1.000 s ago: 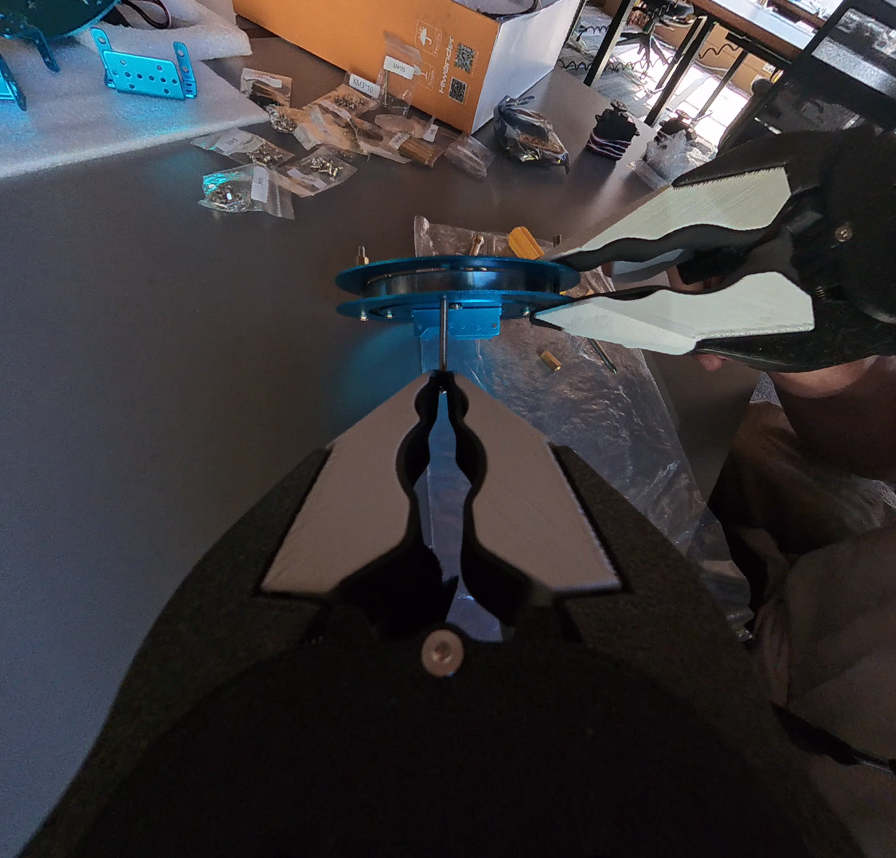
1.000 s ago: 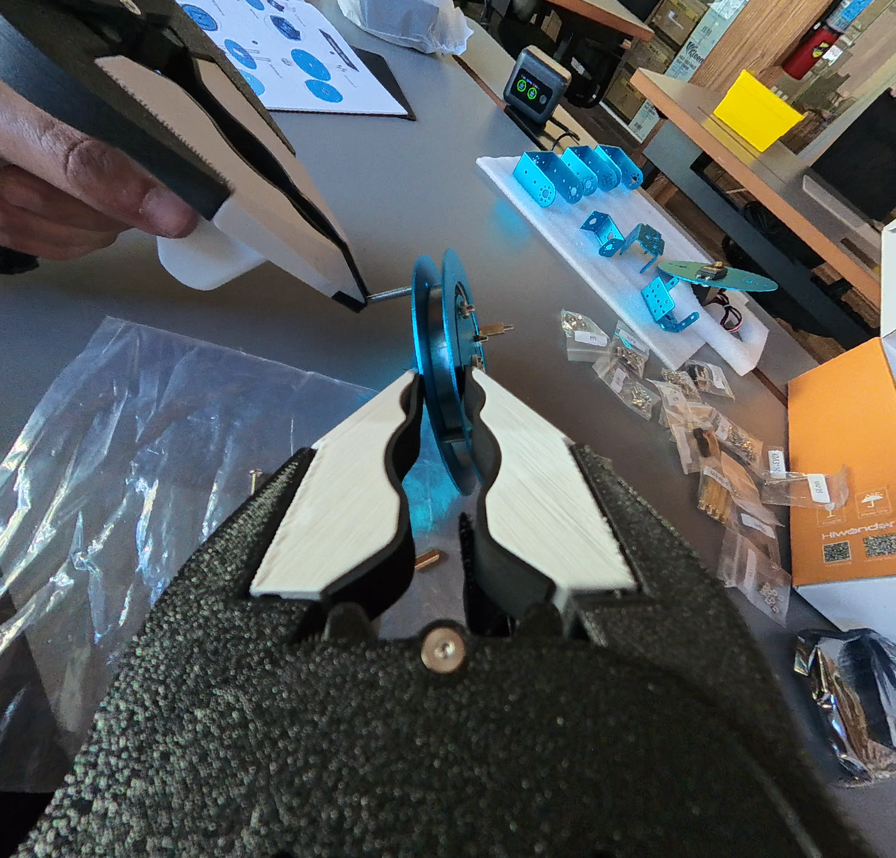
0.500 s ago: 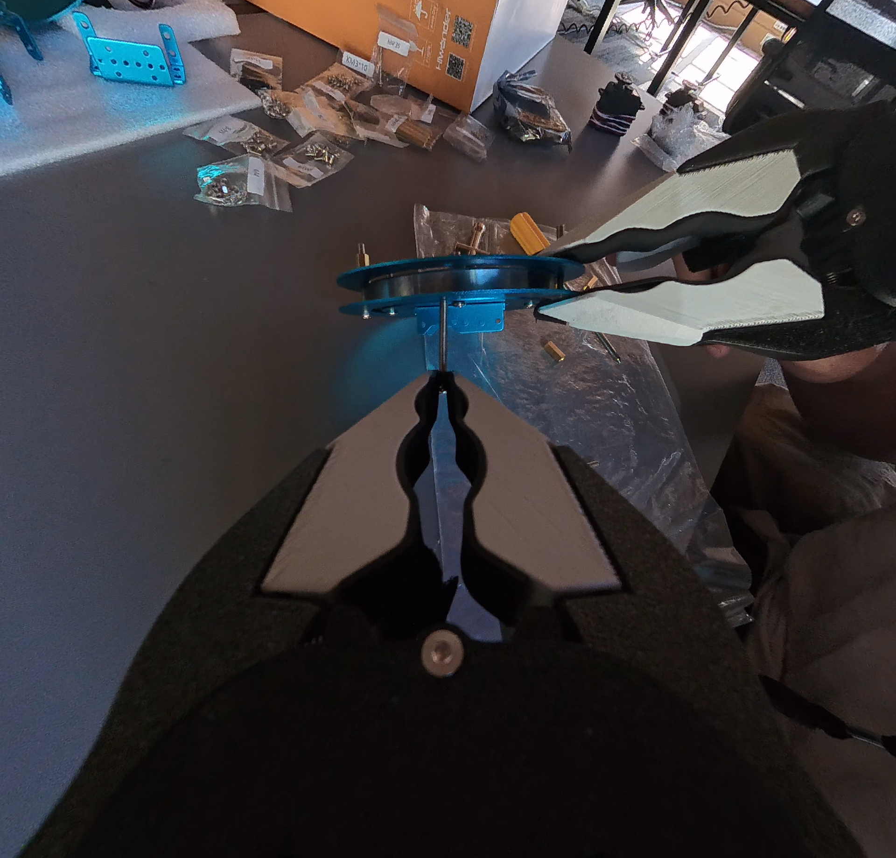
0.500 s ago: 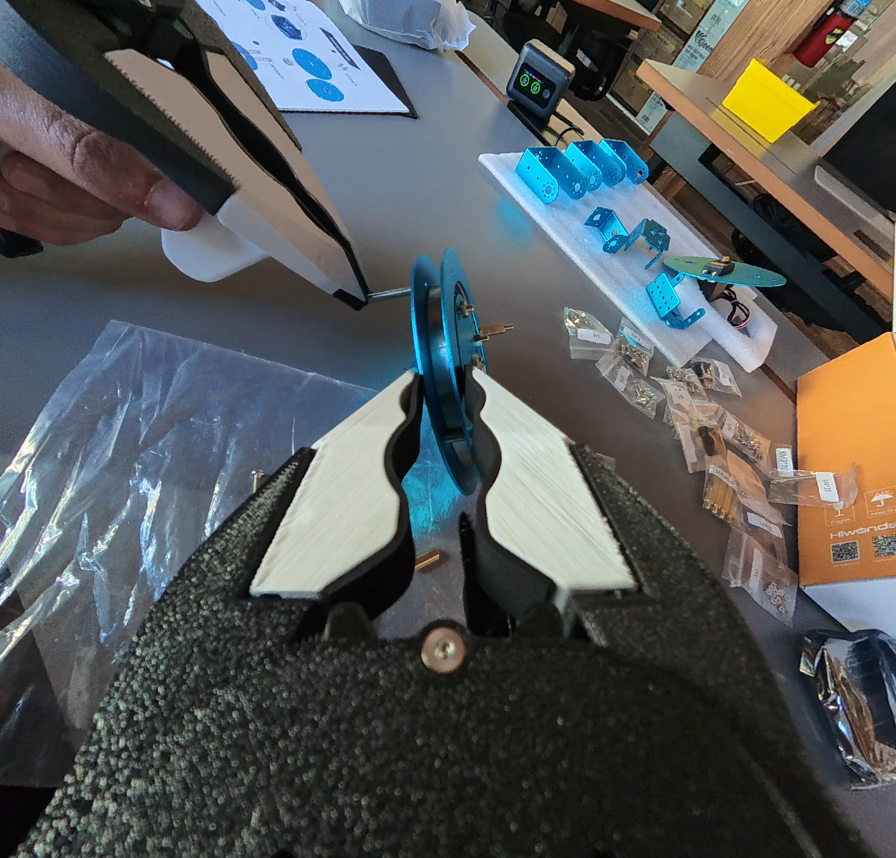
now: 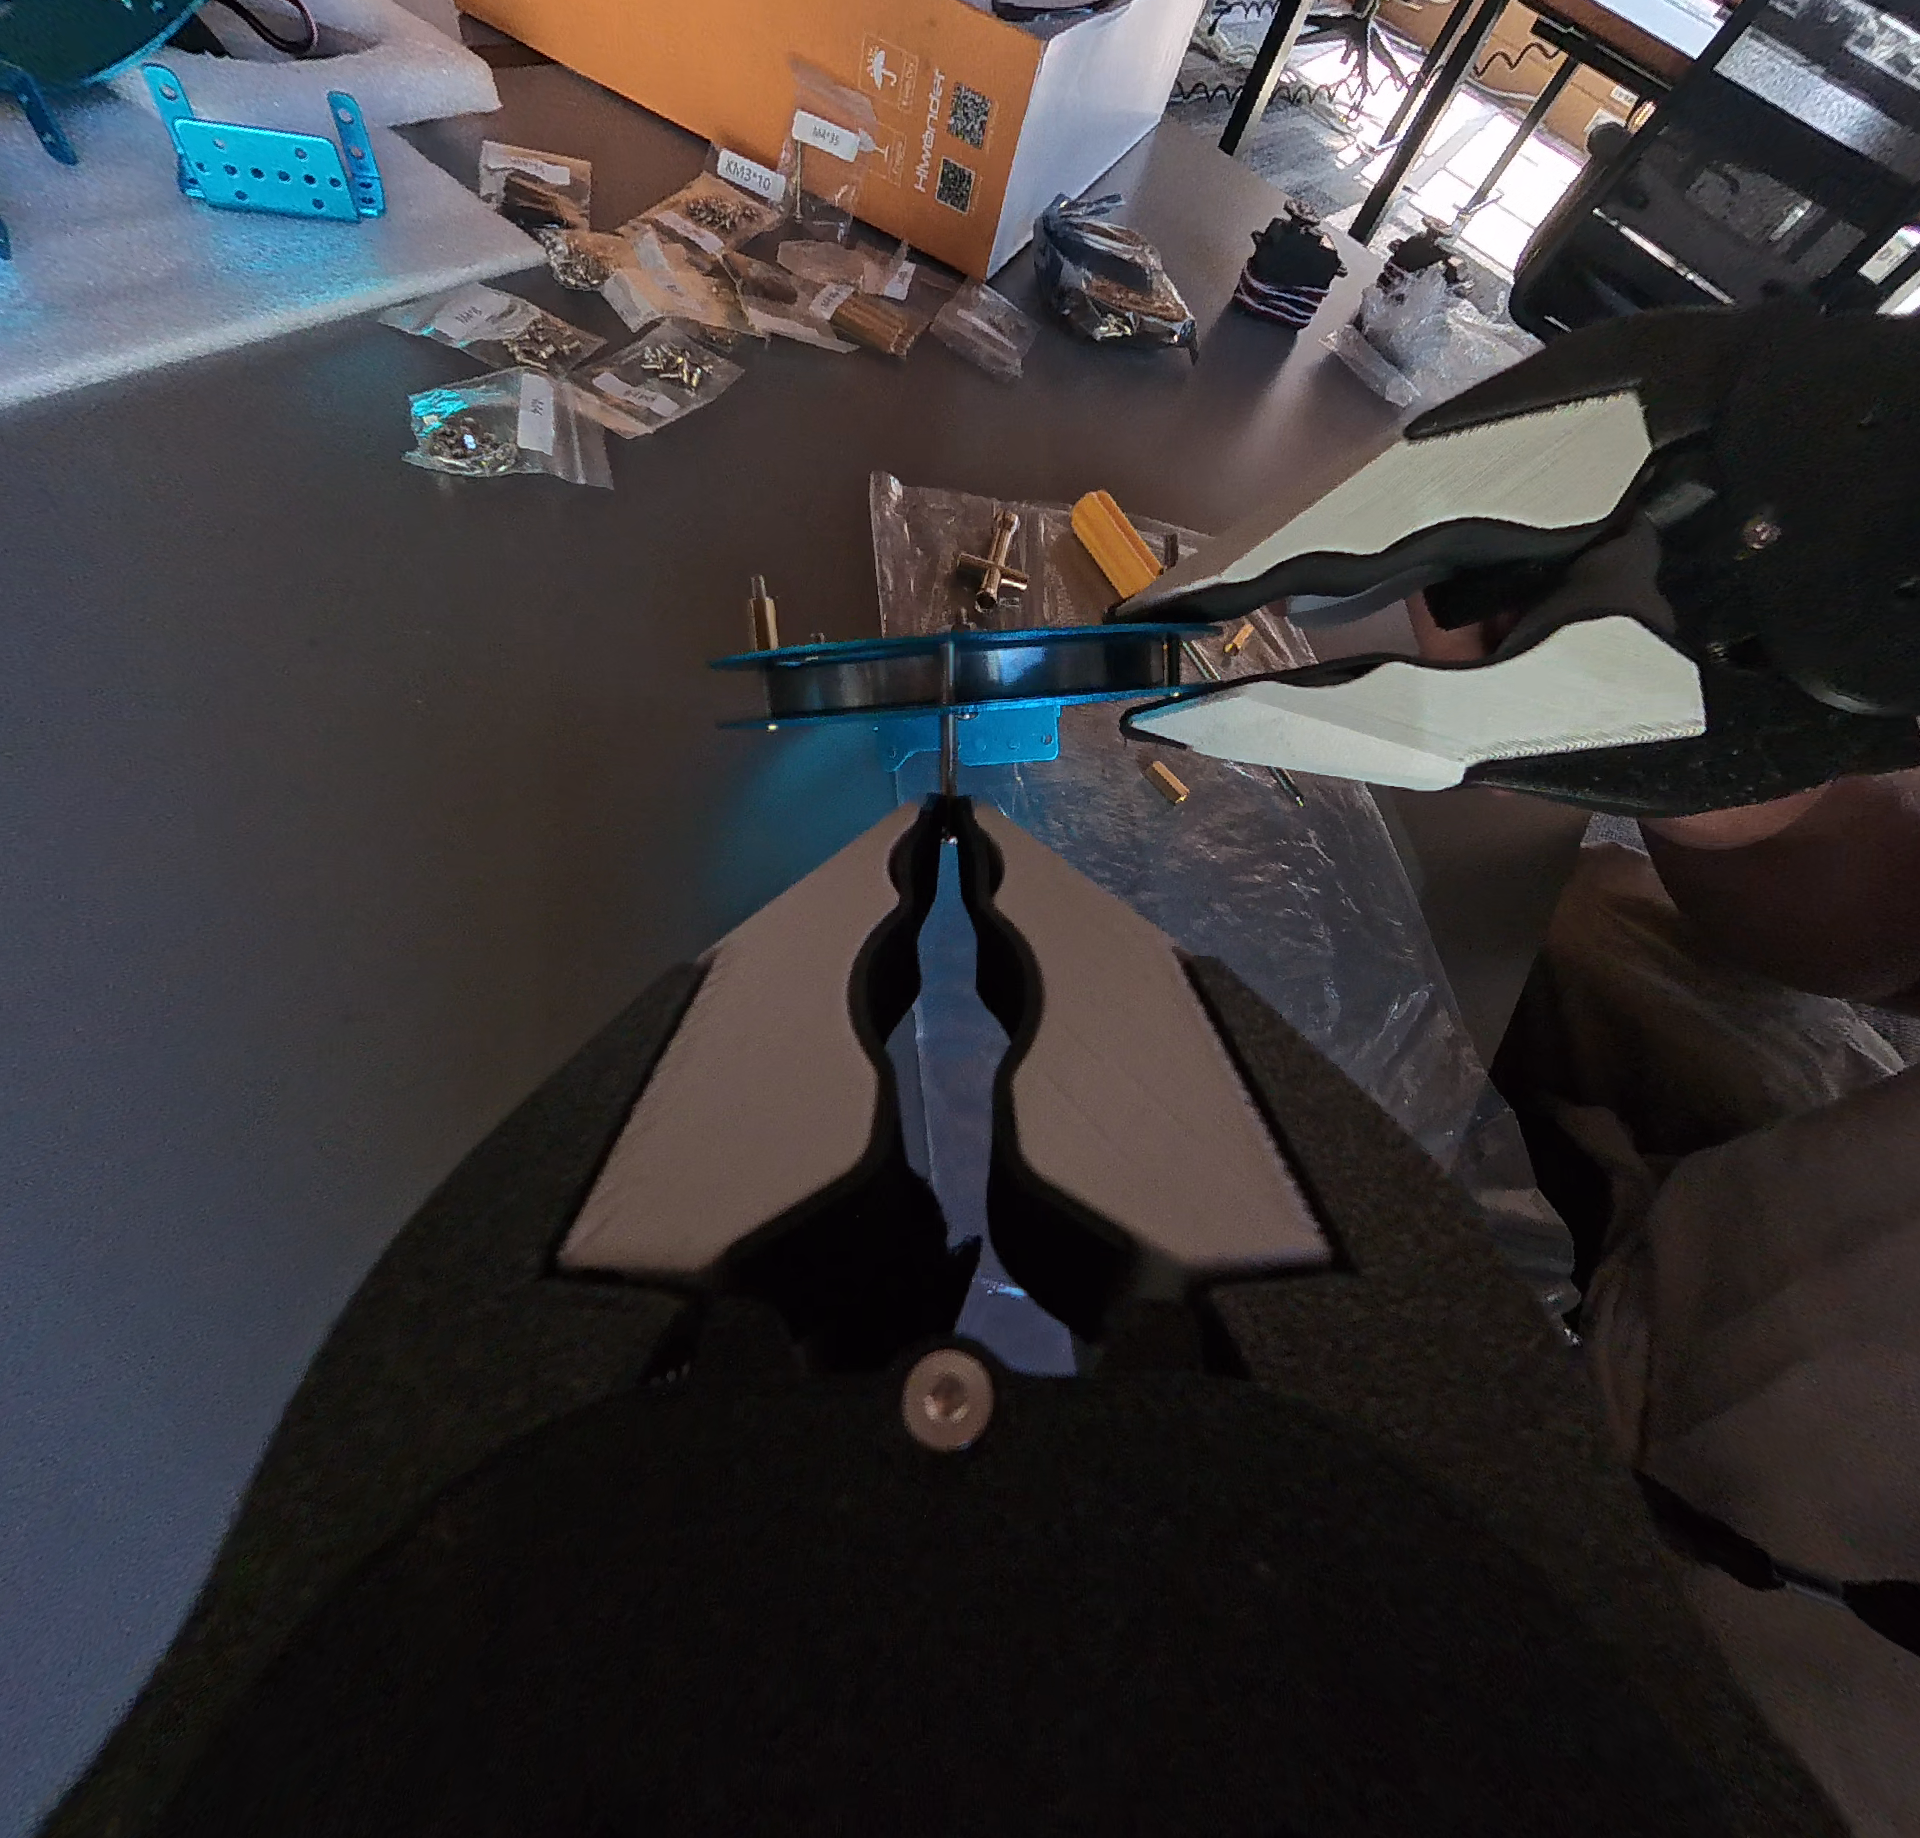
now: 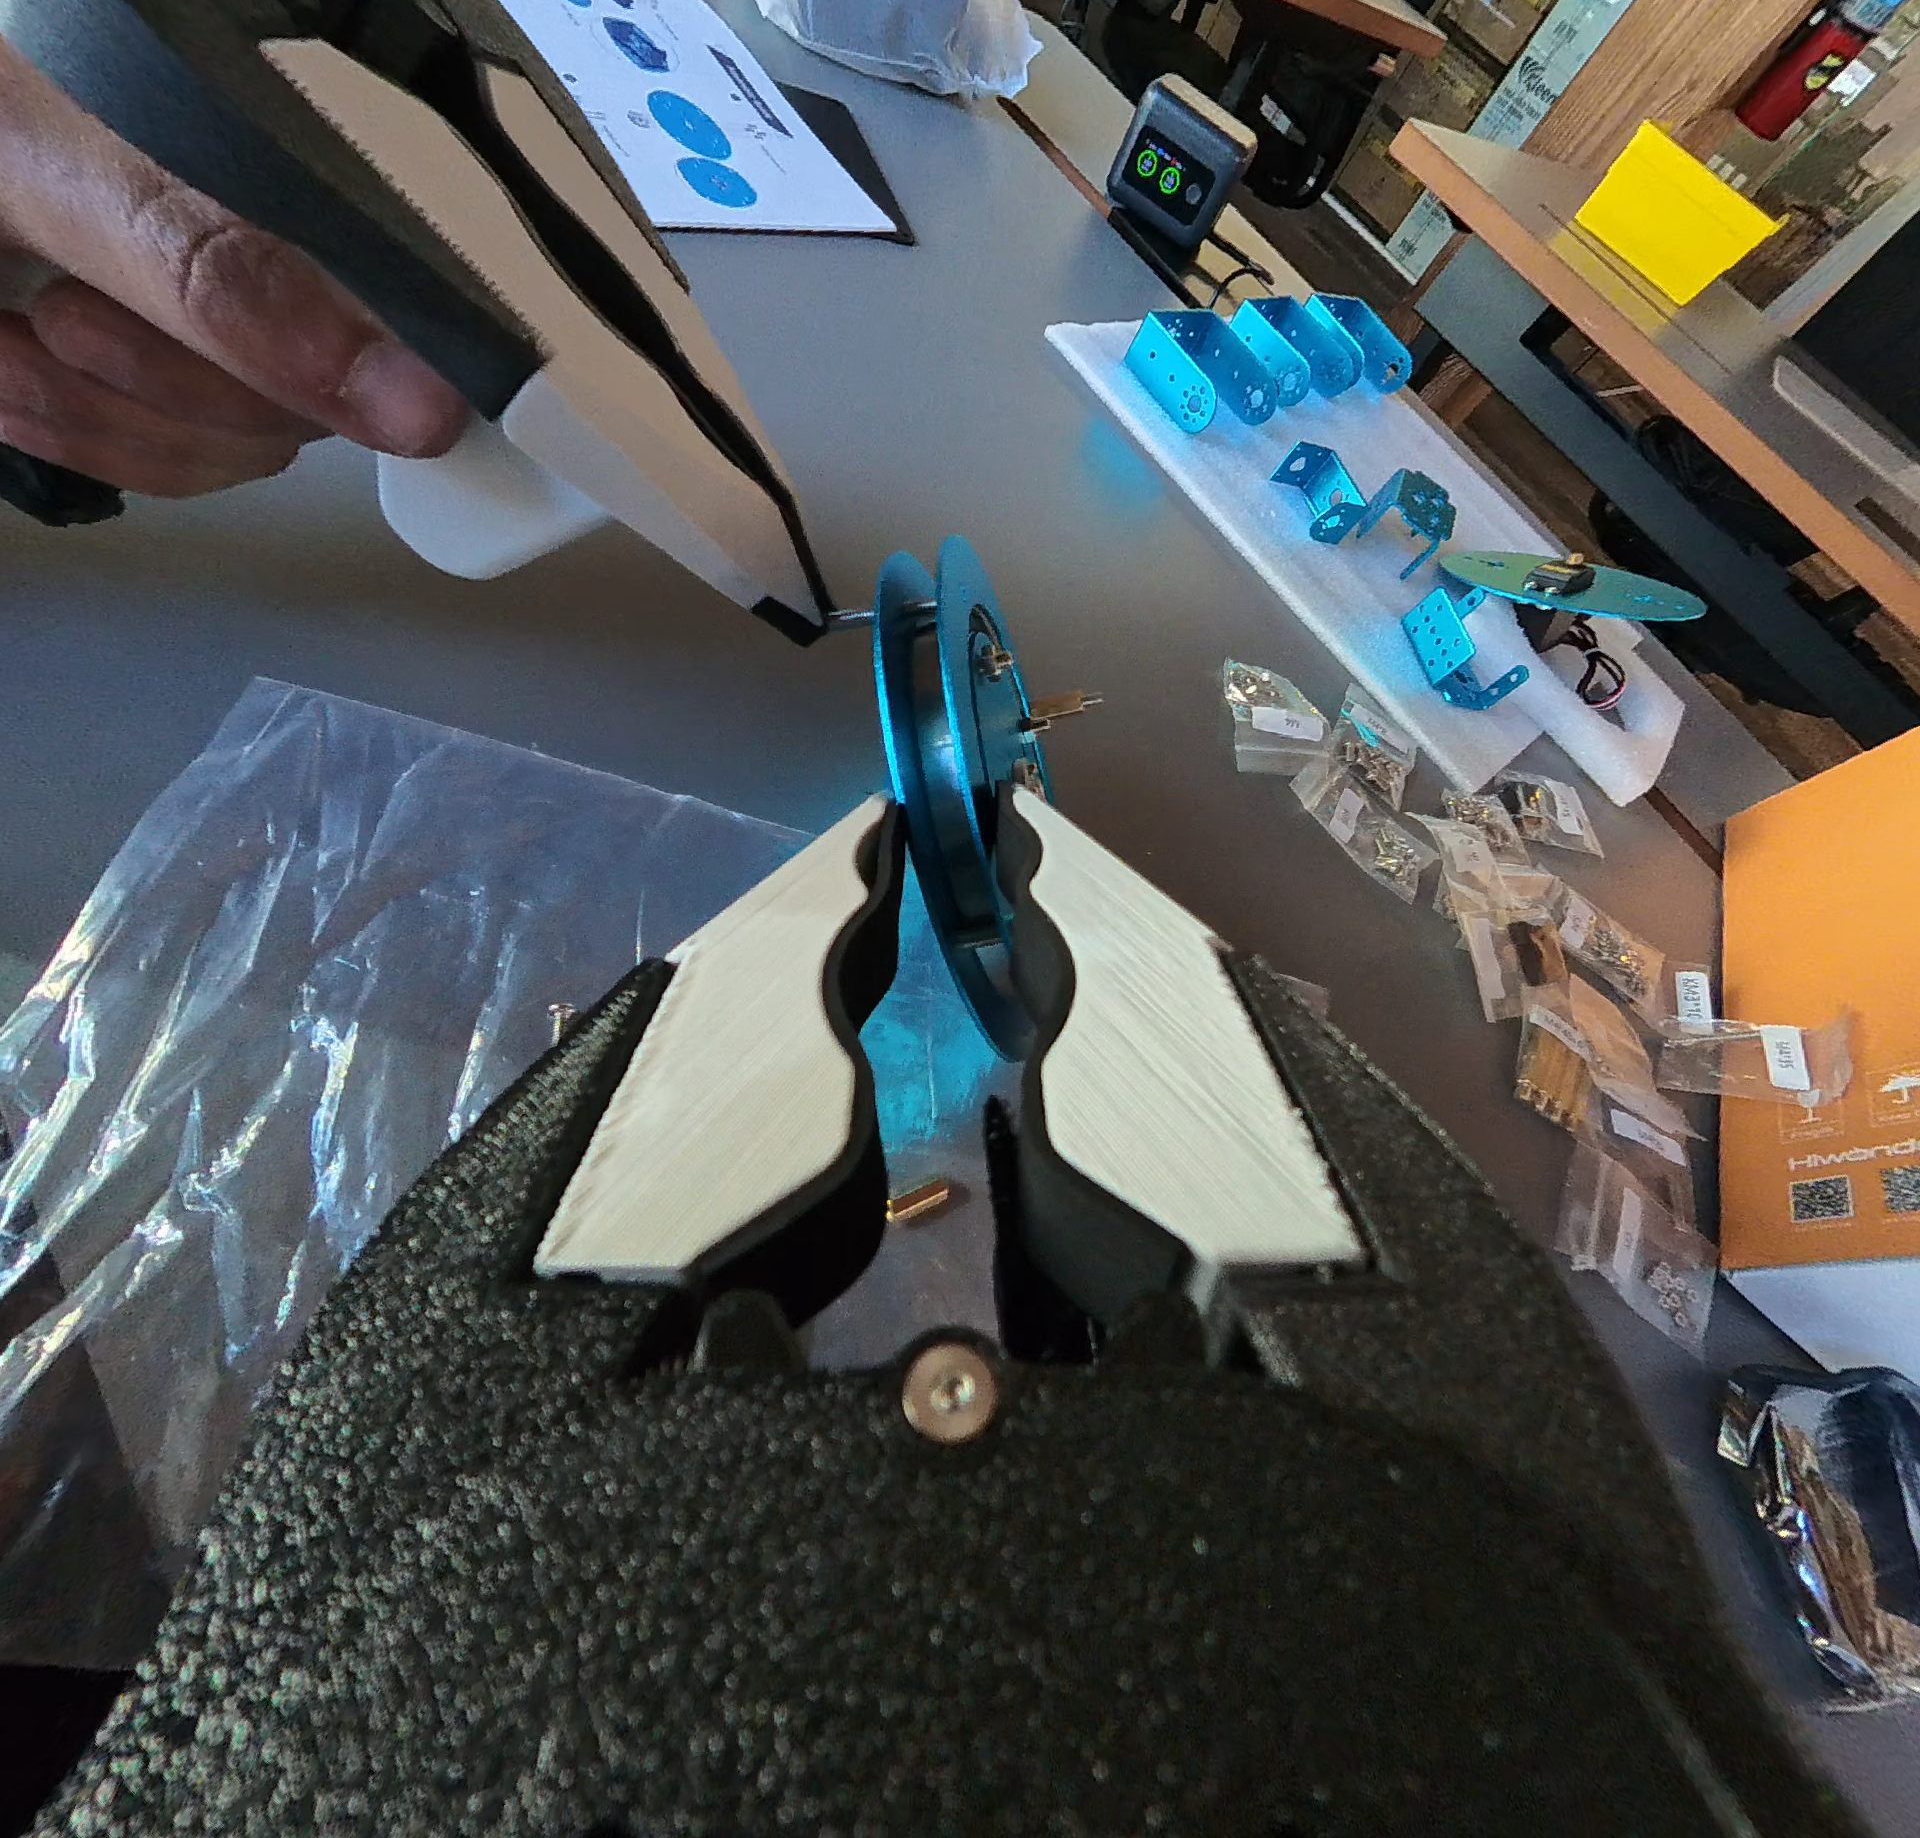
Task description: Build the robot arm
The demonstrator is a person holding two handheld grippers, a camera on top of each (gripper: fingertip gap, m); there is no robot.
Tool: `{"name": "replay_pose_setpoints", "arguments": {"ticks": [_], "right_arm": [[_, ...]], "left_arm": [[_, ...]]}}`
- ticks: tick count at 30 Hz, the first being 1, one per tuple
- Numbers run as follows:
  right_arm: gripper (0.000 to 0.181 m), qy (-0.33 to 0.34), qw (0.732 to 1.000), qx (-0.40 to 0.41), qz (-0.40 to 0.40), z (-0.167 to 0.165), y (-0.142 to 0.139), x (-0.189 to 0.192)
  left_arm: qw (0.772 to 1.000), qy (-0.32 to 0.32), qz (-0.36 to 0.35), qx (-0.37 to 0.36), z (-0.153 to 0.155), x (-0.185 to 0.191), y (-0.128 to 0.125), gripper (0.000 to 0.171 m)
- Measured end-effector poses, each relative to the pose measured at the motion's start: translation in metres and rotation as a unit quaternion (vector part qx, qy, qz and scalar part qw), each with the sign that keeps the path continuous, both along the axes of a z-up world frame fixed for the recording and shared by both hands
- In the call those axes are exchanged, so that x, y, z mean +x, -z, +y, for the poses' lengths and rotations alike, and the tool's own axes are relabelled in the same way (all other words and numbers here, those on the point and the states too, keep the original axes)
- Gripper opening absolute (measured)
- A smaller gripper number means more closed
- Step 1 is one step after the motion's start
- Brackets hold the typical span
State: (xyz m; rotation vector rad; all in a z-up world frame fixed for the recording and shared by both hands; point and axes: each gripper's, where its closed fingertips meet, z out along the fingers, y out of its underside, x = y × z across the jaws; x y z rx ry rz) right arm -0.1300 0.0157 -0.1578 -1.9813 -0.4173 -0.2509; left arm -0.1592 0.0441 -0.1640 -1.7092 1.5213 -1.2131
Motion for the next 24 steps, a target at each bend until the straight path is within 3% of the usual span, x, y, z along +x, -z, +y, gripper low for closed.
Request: {"name": "replay_pose_setpoints", "arguments": {"ticks": [13,24], "right_arm": [[0.016,-0.001,1.0,0.0,-0.003,-0.003,0.001,0.002],[0.017,-0.042,0.994,-0.003,-0.105,-0.01,0.012,-0.009]], "left_arm": [[0.998,0.01,-0.019,-0.064,-0.005,0.004,0.0,0.001],[0.996,0.036,-0.014,-0.084,-0.008,0.004,0.0,0.001]]}}
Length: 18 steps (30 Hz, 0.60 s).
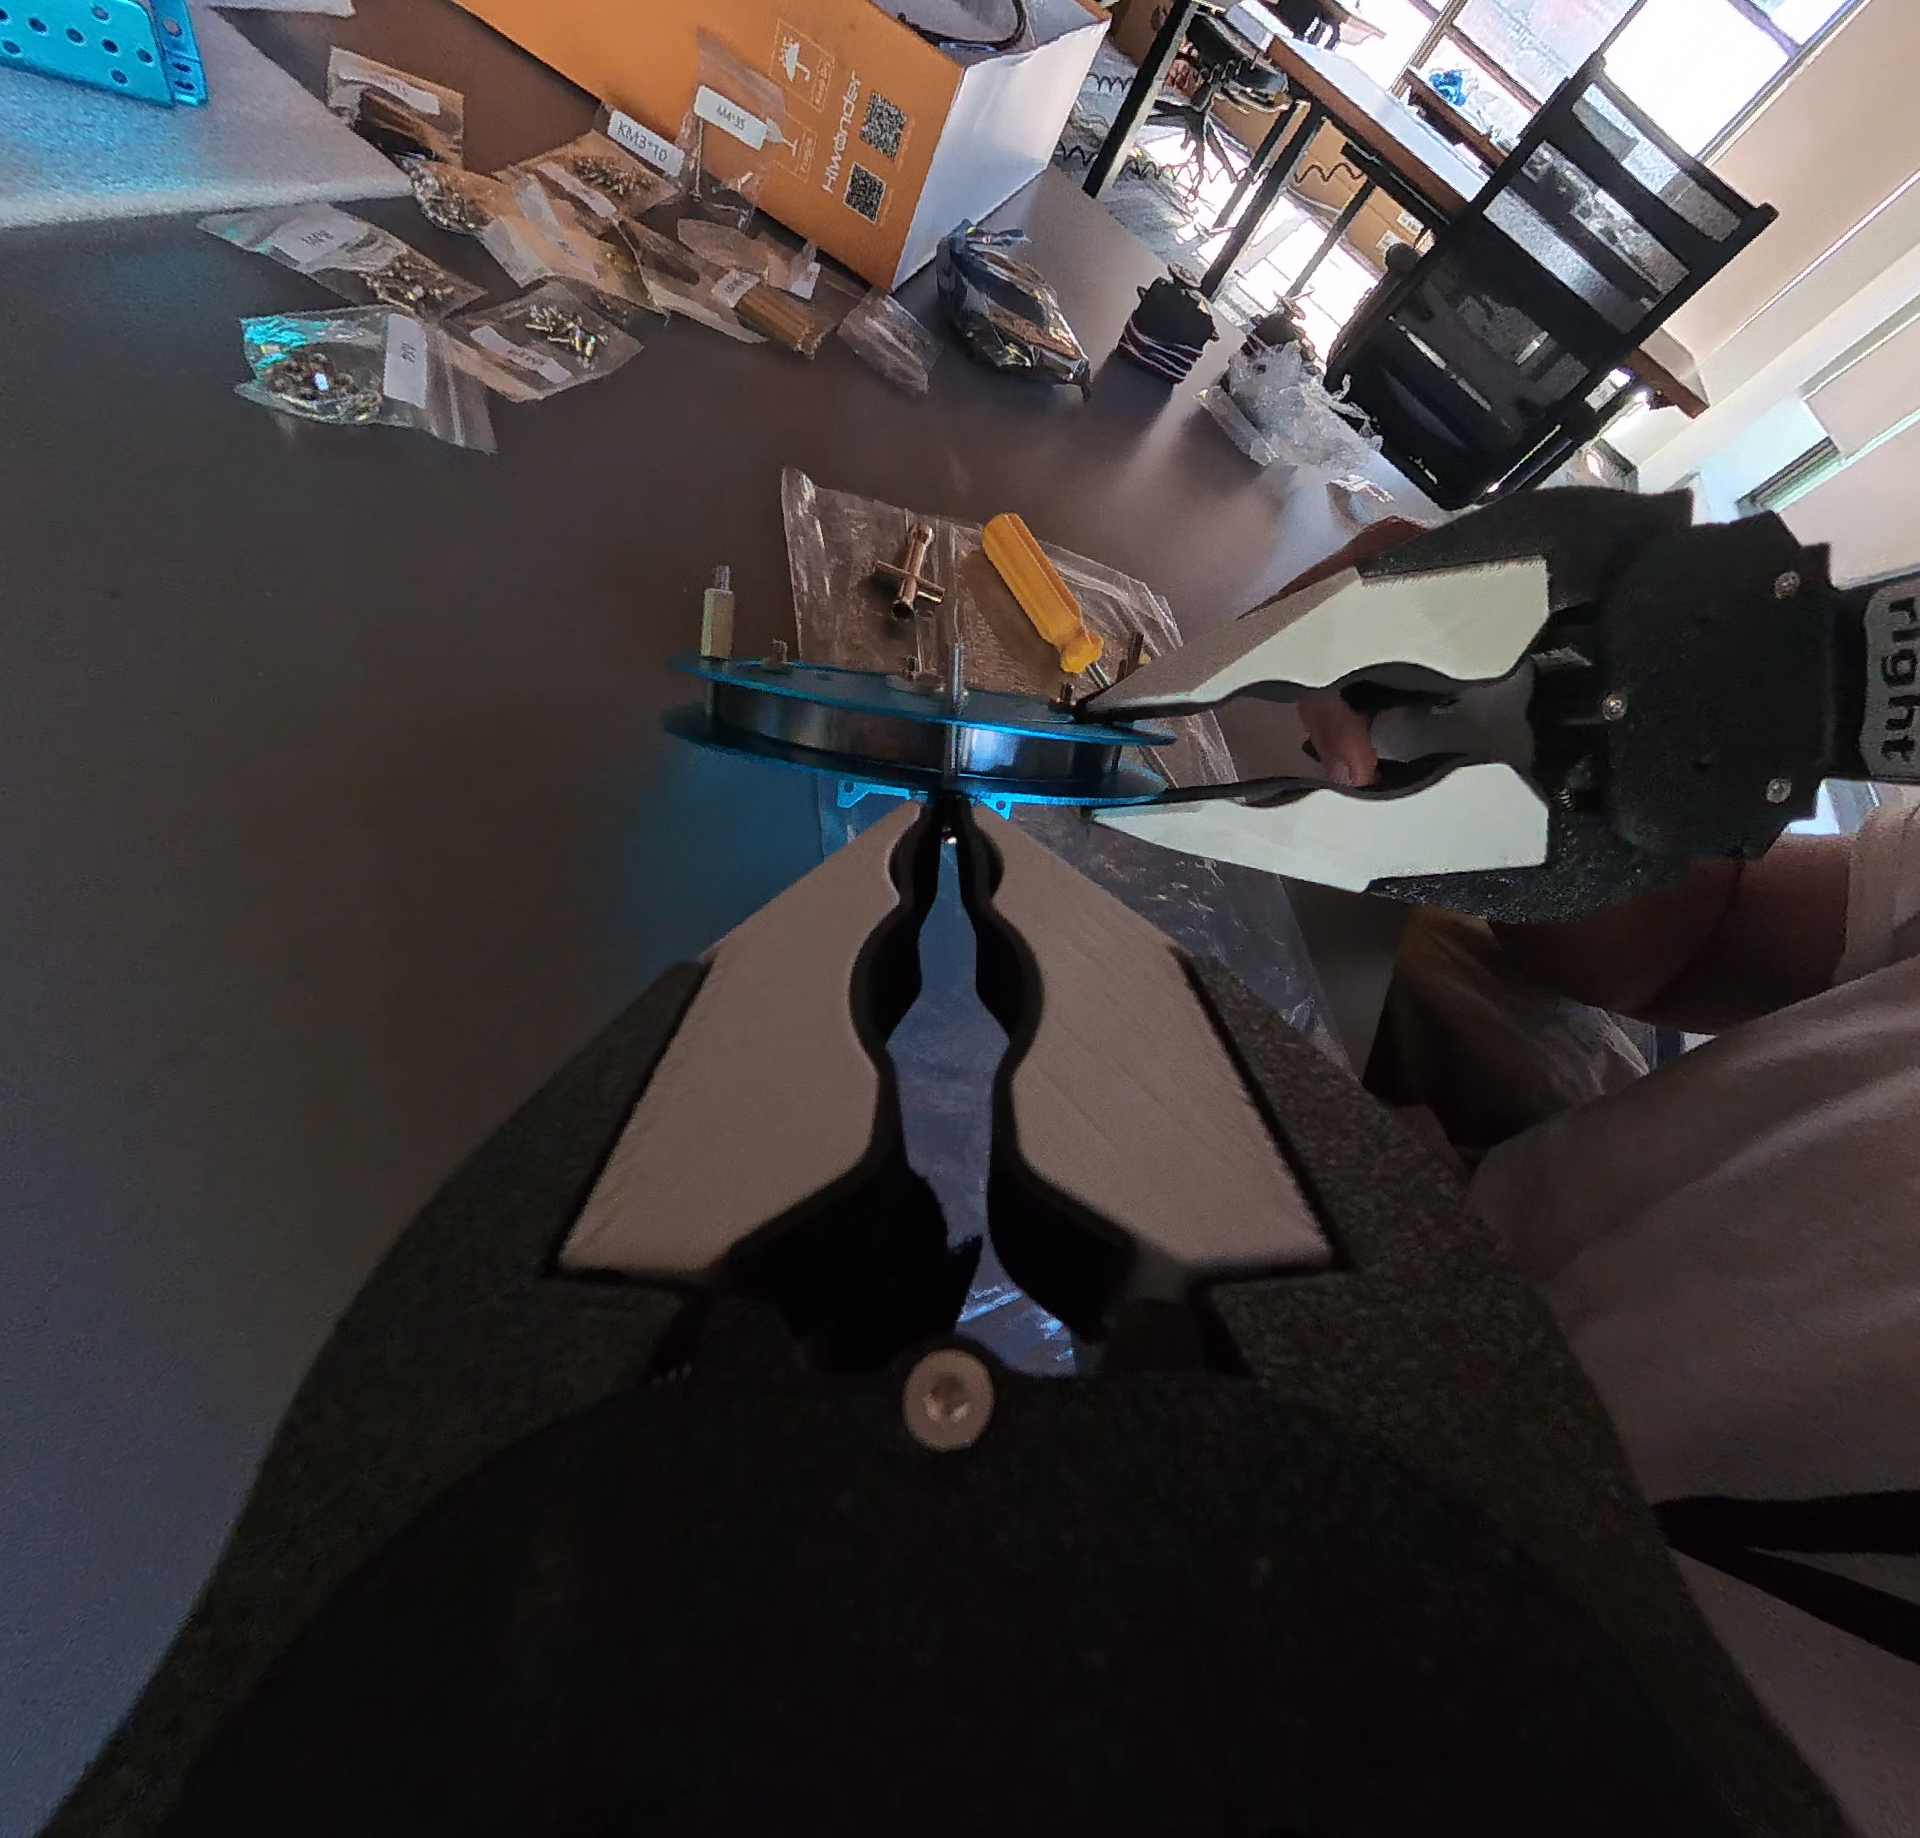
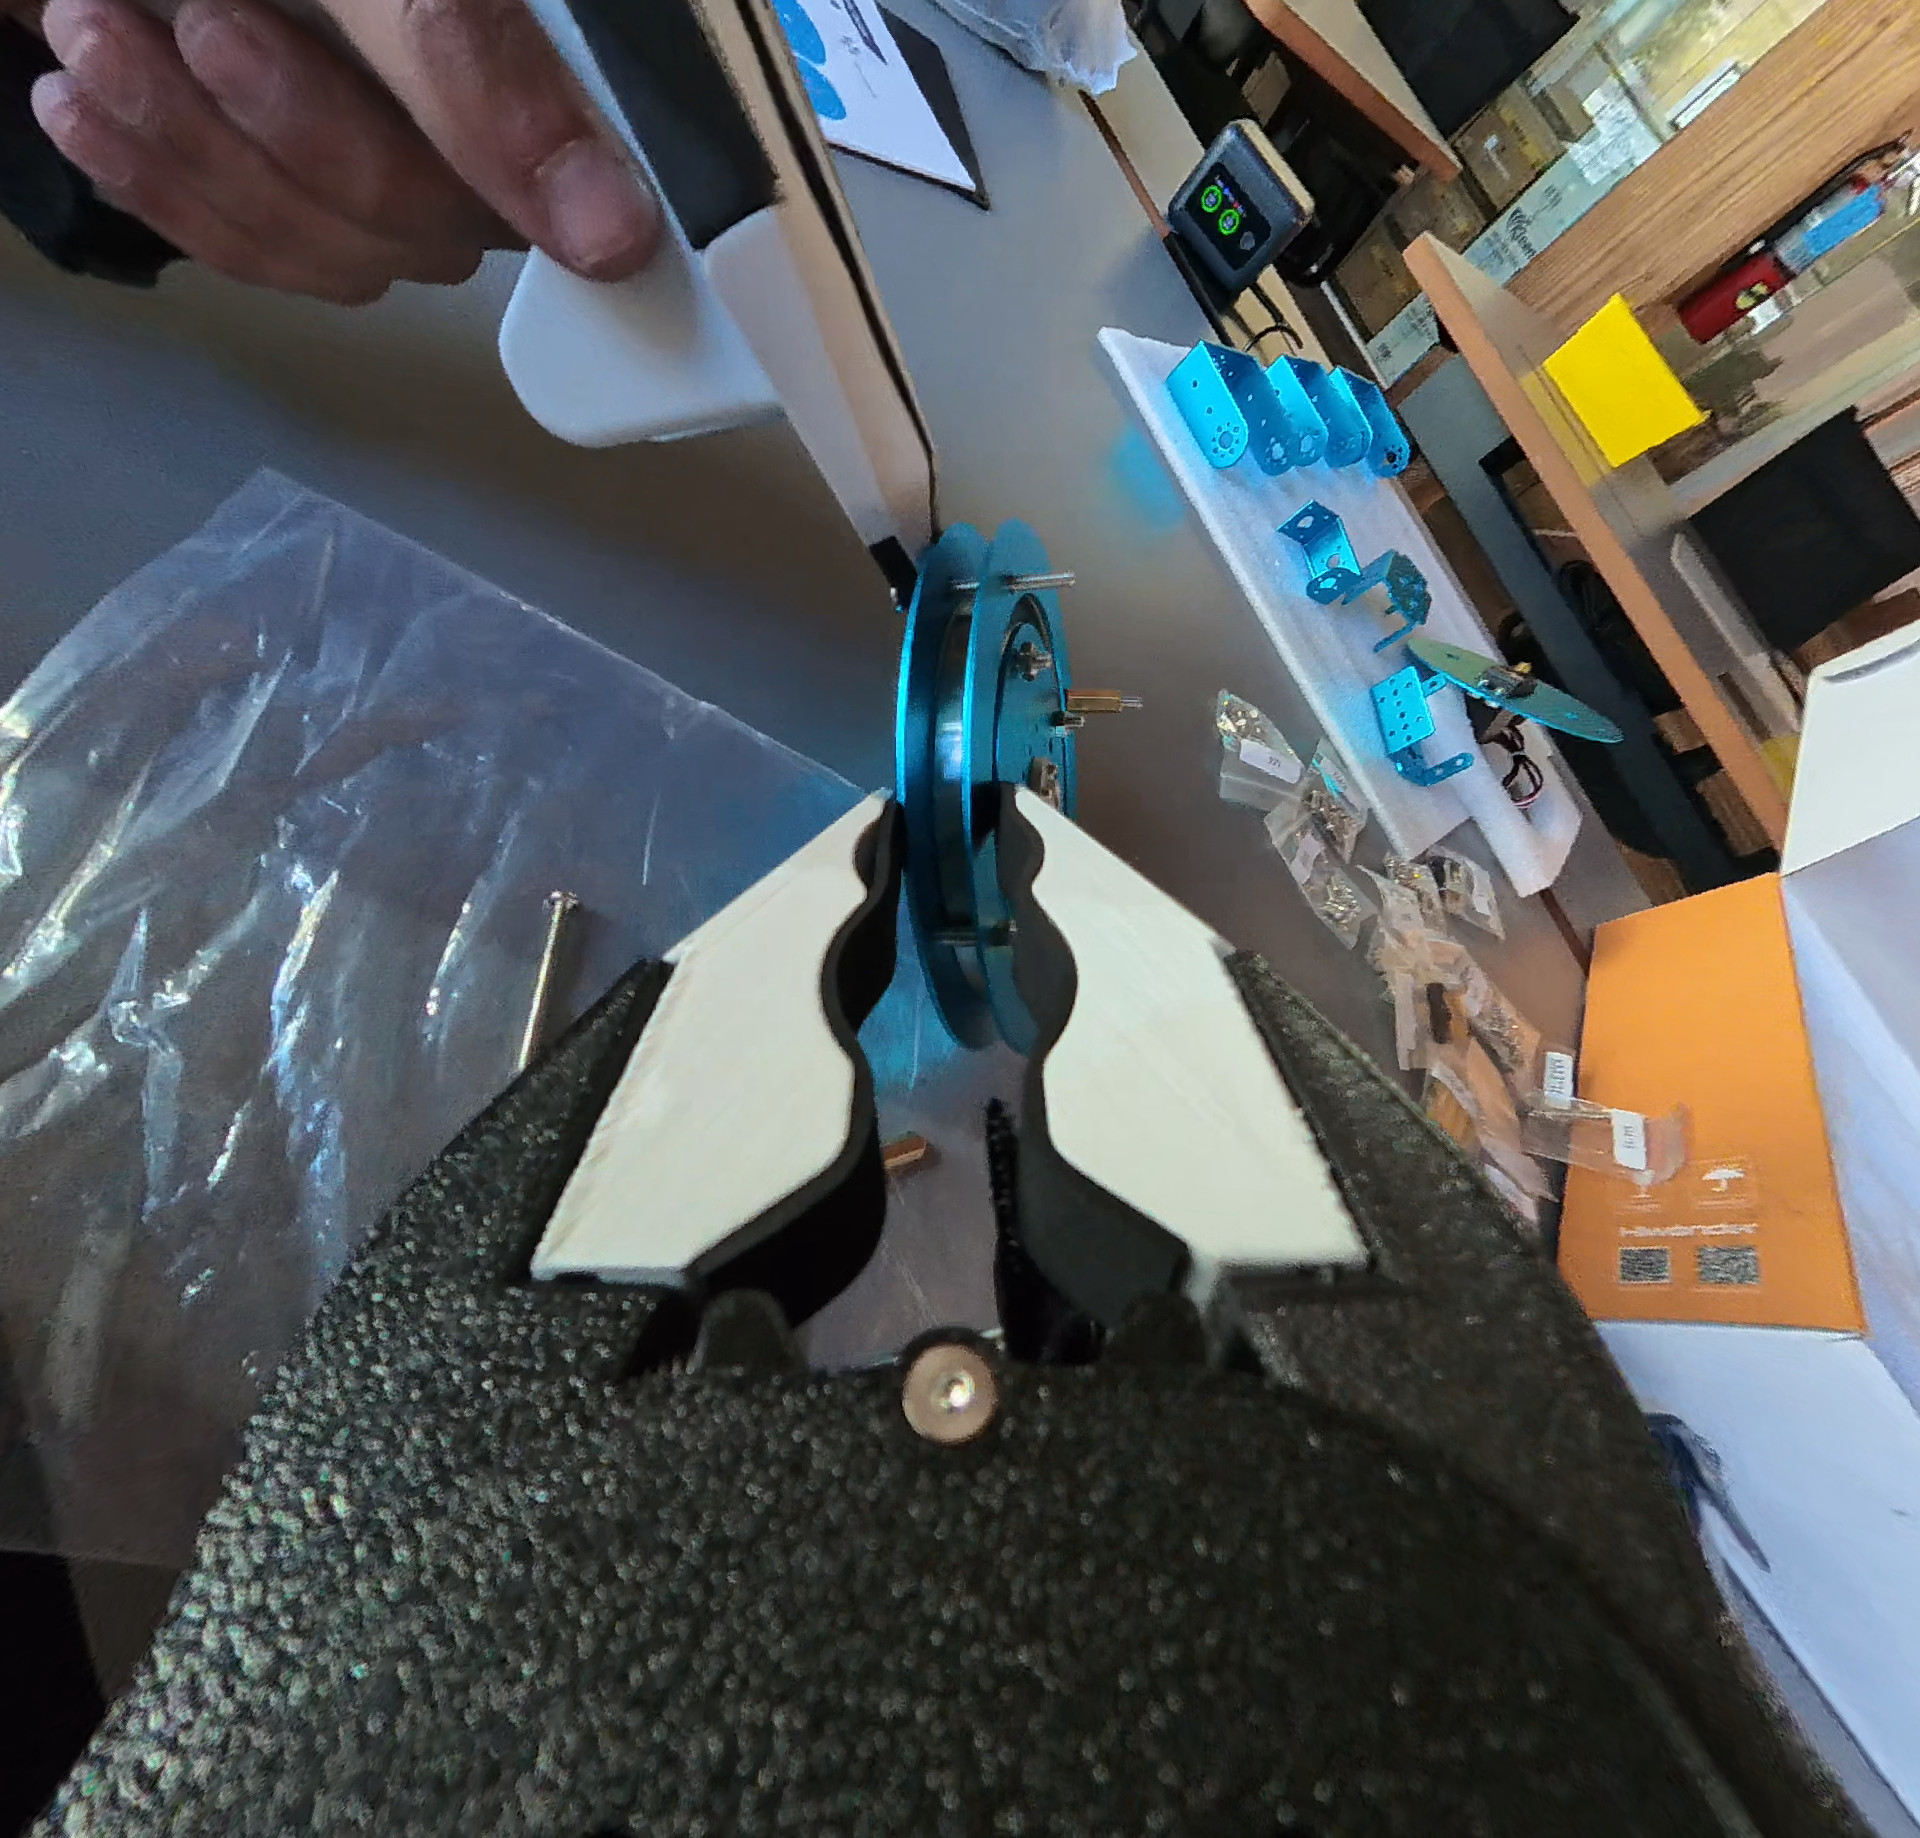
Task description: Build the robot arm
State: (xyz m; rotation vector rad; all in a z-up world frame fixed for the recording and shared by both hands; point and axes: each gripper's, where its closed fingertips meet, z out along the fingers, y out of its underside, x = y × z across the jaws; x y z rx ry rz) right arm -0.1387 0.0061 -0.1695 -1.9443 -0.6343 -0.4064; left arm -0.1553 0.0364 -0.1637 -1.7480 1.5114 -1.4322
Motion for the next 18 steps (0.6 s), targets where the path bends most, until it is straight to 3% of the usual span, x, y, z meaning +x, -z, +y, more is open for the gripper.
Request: {"name": "replay_pose_setpoints", "arguments": {"ticks": [3,7,12,18], "right_arm": [[0.017,-0.015,1.0,-0.009,-0.012,-0.005,0.003,-0.001],[0.021,-0.063,0.987,-0.069,0.132,-0.014,0.007,-0.016],[0.037,-0.106,0.926,-0.092,0.35,-0.009,-0.022,-0.015],[0.031,-0.111,0.845,-0.188,0.488,0.014,-0.005,-0.021]], "left_arm": [[1.0,0.014,-0.005,0.011,-0.006,-0.003,0.004,0.002],[1.0,0.016,-0.01,0.016,-0.011,-0.008,0.011,0.001],[1.0,0.021,-0.013,0.001,-0.017,-0.01,0.016,0.002],[0.999,0.032,-0.011,0.024,-0.025,-0.008,0.016,0.001]]}}
